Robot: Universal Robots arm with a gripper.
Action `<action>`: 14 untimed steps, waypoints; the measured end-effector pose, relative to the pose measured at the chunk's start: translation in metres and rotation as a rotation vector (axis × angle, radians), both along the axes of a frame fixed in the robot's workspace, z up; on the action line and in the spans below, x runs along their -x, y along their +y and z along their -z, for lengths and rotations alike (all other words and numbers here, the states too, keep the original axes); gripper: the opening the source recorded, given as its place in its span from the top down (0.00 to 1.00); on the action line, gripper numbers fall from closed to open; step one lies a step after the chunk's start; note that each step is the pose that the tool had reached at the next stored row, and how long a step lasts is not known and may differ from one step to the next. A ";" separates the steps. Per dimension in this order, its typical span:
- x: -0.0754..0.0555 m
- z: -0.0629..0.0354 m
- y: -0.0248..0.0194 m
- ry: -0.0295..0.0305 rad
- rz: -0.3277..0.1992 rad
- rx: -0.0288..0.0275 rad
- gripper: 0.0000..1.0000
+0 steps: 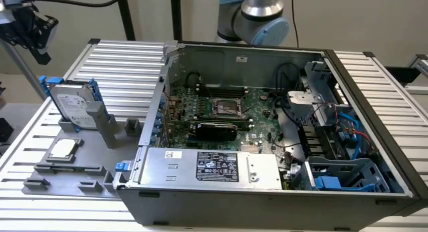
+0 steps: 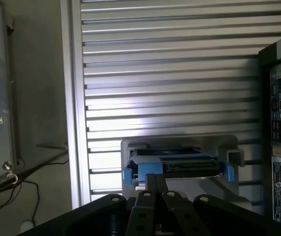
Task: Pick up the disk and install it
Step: 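Reach for the disk, then pick up the disk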
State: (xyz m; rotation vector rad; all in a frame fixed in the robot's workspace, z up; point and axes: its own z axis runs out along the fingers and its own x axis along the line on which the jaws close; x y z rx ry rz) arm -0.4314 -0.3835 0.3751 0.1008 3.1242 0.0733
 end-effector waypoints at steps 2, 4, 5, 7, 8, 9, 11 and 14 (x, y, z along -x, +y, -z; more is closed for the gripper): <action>0.000 0.0002 0.0001 -0.0002 0.000 -0.0001 1.00; 0.000 0.0002 0.0001 -0.0002 -0.001 0.0000 1.00; 0.000 0.0002 0.0001 -0.0002 -0.001 0.0000 1.00; 0.000 0.0002 0.0001 -0.0002 -0.001 0.0000 1.00; 0.000 0.0002 0.0001 -0.0002 -0.001 0.0000 1.00; 0.000 0.0002 0.0001 -0.0002 -0.001 0.0000 1.00; 0.000 0.0002 0.0001 -0.0002 -0.001 -0.0001 1.00; -0.001 0.0003 0.0001 -0.0004 -0.002 -0.0002 1.00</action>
